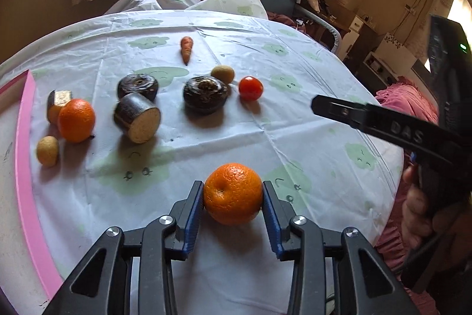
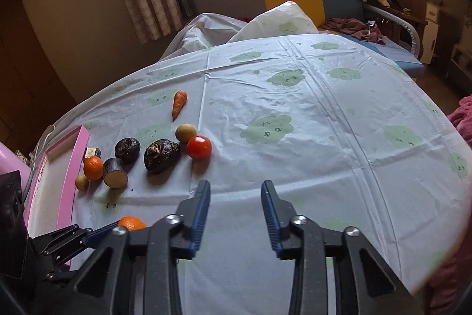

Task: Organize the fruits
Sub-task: 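Grasp the mandarin orange with the left tool while the right tool grasps the red tomato, then carry the orange into the pink tray and open the left tool while the right holds the tomato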

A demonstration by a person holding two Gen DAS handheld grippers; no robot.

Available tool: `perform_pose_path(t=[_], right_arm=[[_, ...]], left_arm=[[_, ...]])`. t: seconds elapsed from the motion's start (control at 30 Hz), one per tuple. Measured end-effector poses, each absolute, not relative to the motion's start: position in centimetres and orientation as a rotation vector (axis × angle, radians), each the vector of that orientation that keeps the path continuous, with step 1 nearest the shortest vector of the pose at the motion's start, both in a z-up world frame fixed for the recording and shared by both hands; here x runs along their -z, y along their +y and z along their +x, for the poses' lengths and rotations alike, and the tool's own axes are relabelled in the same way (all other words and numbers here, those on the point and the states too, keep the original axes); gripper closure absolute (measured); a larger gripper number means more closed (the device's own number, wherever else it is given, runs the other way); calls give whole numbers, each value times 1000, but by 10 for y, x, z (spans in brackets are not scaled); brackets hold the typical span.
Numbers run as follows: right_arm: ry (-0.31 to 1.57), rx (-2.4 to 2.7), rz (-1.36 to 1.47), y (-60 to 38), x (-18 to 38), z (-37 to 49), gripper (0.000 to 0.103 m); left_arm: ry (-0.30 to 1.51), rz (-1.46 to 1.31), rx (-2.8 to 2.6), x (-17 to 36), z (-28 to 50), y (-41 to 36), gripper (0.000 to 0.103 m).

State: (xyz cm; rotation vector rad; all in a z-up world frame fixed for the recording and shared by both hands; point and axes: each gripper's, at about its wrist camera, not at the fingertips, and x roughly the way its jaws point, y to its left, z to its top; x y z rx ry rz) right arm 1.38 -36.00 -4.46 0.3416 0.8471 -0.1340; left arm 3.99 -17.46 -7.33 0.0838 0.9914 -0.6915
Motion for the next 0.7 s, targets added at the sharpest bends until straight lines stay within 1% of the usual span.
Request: perform_pose_path(t=[0.17, 0.3, 0.4, 0.47, 0.57, 0.7], right_arm=[[861, 85, 356, -356, 52, 49, 73], [892, 80, 348, -351, 62, 79, 73], [913, 69, 341, -349, 71, 96, 73], [912, 66, 322, -346, 74, 103, 73], [931, 75, 317, -343, 79, 109, 76], [898, 100, 314, -344, 82, 105, 76]], left_arm=[[960, 81, 655, 75, 39, -158, 64], [912, 102, 664, 79, 36, -160, 64], [914, 68, 676, 82, 39, -157, 64], [903, 64, 679, 82, 39, -157, 64], [916, 58, 676, 82, 40, -158, 64], [948, 39, 682, 79, 45, -155, 65]])
